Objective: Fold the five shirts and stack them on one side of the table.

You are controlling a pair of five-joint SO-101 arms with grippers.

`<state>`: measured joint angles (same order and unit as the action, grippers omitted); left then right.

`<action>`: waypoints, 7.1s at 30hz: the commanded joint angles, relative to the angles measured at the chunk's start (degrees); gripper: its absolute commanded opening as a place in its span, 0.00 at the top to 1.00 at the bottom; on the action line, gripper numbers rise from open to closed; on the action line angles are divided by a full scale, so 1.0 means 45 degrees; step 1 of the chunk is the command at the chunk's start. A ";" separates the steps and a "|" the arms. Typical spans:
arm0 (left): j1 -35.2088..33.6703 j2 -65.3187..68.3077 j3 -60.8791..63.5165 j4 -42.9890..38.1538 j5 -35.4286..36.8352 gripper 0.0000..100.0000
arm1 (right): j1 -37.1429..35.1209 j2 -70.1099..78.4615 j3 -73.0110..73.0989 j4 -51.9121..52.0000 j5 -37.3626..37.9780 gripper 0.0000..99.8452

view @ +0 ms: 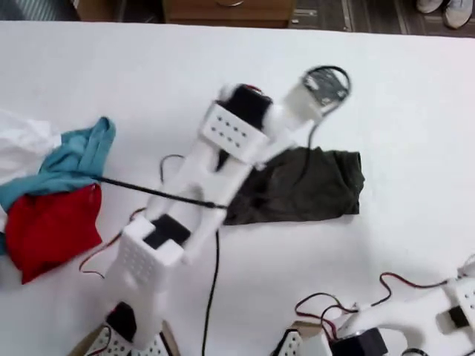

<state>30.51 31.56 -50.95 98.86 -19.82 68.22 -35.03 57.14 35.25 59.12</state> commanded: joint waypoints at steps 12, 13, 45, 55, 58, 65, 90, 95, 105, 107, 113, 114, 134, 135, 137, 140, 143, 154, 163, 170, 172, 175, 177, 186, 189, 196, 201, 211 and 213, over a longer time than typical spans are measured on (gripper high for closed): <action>0.1368 -0.0039 -0.0615 -0.2247 -0.0371 0.98 | 0.1827 -0.0498 0.0508 -0.0869 0.0117 0.91; 0.1602 0.0078 -0.0615 -0.2422 -0.0371 0.98 | 0.1866 -0.0498 0.0508 -0.0869 0.0117 0.91; 0.3263 0.3888 -0.1495 -0.4317 -0.0391 0.77 | 0.3722 -0.0518 0.0899 -0.0772 0.1094 0.91; 0.1133 0.4005 -0.7609 -0.1289 -0.0371 0.71 | 0.3643 -0.0518 0.0918 -0.0791 0.1094 0.91; -0.0078 0.4044 -0.7512 -0.0547 -0.0371 0.71 | 0.3468 -0.0518 0.0938 -0.0791 0.1094 0.91; -0.1231 0.4044 -0.4132 -0.1739 -0.0371 0.71 | 0.3429 -0.0518 0.0938 -0.0791 0.1094 0.91; 0.2598 0.3849 -0.2452 -0.0625 -0.0469 0.71 | 0.3292 -0.0518 0.0938 -0.0850 0.1094 0.91; 0.2305 0.4044 -0.3350 -0.0156 -0.0488 0.71 | 0.3292 -0.0518 0.0938 -0.0850 0.1094 0.91; 0.0254 0.4298 -0.4073 -0.0723 -0.0508 0.71 | 0.3096 -0.0518 0.0918 -0.0850 0.1094 0.91; -0.0332 0.4298 -0.4073 -0.1231 -0.0488 0.71 | 0.3057 -0.0557 0.0918 -0.0850 0.1094 0.91; -0.1387 0.4591 -0.4034 -0.2129 -0.0449 0.71 | 0.3038 -0.0615 0.0879 -0.0850 0.1094 0.91; -0.1387 0.4806 -0.4073 -0.2129 -0.0469 0.71 | 0.3038 -0.0615 0.0879 -0.0850 0.1094 0.91; 0.1094 0.5158 -0.4171 -0.0606 -0.0410 0.71 | 0.3038 -0.0615 0.0860 -0.0869 0.1094 0.91; 0.1309 0.5060 -0.4171 -0.0488 -0.0410 0.71 | 0.3038 -0.0615 0.0860 -0.0869 0.1094 0.91; 0.1700 0.4884 -0.4327 -0.0371 -0.0410 0.71 | 0.3038 -0.0537 0.0860 -0.0869 0.1094 0.91; 0.2032 0.4650 -0.4913 -0.0195 -0.0391 0.71 | 0.3038 -0.0518 0.0860 -0.0869 0.1094 0.91; 0.2247 0.4513 -0.5480 0.0000 -0.0391 0.71 | 0.3038 -0.0537 0.0860 -0.0869 0.1094 0.91; 0.1504 0.4435 -0.6105 0.0117 -0.0469 0.71 | 0.3038 -0.0518 0.0860 -0.0869 0.1094 0.91; -0.1074 0.6935 -0.6242 -0.1954 -0.0430 0.71 | 0.2354 -0.0537 0.0879 -0.0791 0.1074 0.91; -0.1641 0.7658 -0.6222 -0.2305 -0.0469 0.71 | -0.0674 -0.0479 0.0137 0.2159 0.1074 0.92; -0.1895 0.7697 -0.6222 -0.2305 -0.0469 0.71 | -0.2393 -0.0381 -0.0547 0.3702 0.0996 0.94; -0.2344 0.7697 -0.6222 -0.2305 -0.0469 0.71 | -0.5206 0.0147 -0.1993 0.5167 0.0195 0.95; -0.2559 0.7658 -0.6242 -0.2227 -0.0430 0.71 | -0.6711 0.0869 -0.3243 0.5265 -0.1035 0.94; -0.2598 0.7639 -0.6242 -0.1368 -0.0410 0.71 | -1.0520 0.8039 -0.9514 0.7101 -0.3731 0.93; -0.2540 0.7639 -0.6242 -0.0625 -0.0410 0.71 | -1.0657 0.9602 -1.1585 0.8586 -0.3516 0.93; -0.3165 0.7639 -0.7199 0.0742 -0.0449 0.71 | -1.0950 1.1770 -1.5043 0.9621 -0.2305 0.93; -0.3907 0.7639 -0.8371 0.0742 -0.0449 0.71 | -1.2103 1.2689 -1.6430 1.1204 -0.2227 0.91; -0.4630 0.7639 -0.9035 0.0762 -0.0430 0.71 | -1.2708 1.2982 -1.6840 1.2259 -0.1035 0.85; -0.4806 0.7639 -0.9035 0.0762 -0.0410 0.71 | -1.2708 1.3079 -1.6527 1.2239 -0.0801 0.85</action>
<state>10.37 66.73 -89.19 101.23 -21.41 11.16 23.69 -17.67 90.11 54.02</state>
